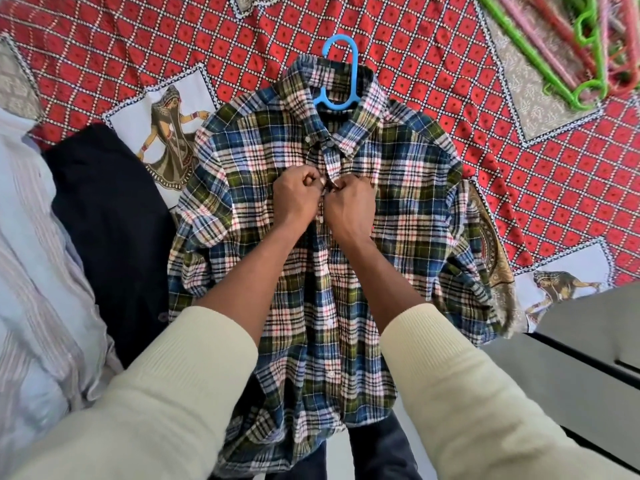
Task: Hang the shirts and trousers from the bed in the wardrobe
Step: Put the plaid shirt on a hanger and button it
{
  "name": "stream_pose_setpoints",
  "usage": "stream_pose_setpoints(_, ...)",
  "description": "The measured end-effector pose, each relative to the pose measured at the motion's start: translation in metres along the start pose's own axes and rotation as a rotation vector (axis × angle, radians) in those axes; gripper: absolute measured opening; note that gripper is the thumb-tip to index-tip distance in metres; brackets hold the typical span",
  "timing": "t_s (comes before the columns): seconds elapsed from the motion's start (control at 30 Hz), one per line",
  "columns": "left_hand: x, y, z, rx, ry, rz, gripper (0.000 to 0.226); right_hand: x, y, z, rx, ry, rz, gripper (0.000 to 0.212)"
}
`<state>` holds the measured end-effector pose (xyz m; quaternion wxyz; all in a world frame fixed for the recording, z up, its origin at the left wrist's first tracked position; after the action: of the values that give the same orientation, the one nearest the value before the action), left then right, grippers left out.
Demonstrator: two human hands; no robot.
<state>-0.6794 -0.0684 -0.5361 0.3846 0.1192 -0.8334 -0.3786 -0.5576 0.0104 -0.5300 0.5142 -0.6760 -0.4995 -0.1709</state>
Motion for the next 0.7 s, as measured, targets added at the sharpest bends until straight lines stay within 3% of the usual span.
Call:
stream_pose_setpoints(0.1,0.000,-0.004,-0.010,0.005,-0.049,-0.079,0.004,-0.011,0.023,0.001,-0.270,-0.128,0.489,0.017)
stream_pose_setpoints(0.2,0.000,0.006,-0.026,-0.076,0.014,-0.056,0.007,-0.011,0.023,-0.005,-0.337,-0.197,0.736,0.018)
stream_pose_setpoints(0.33,-0.006,0.008,-0.032,-0.048,0.107,-0.125,0.011,-0.015,0.029,-0.002,-0.377,-0.239,0.809,0.021)
stream_pose_setpoints(0.43,-0.010,0.001,-0.031,0.047,0.132,-0.202,0.008,-0.020,0.036,-0.003,-0.358,-0.295,0.800,0.012)
stream_pose_setpoints(0.7,-0.015,0.001,-0.026,0.107,0.062,-0.252,0.010,-0.017,0.039,-0.006,-0.349,-0.273,0.858,0.016)
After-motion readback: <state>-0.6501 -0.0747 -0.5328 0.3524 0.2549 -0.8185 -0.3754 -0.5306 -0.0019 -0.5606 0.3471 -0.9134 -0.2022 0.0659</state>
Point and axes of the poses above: each hand's wrist, its own z-axis towards the middle knuckle, its own x-axis out of the back of the hand, y = z × x, the point moved 10 cm from there along z, towards the middle knuckle, and after that the axes turned 4 degrees about -z, right-handed, at the moved point
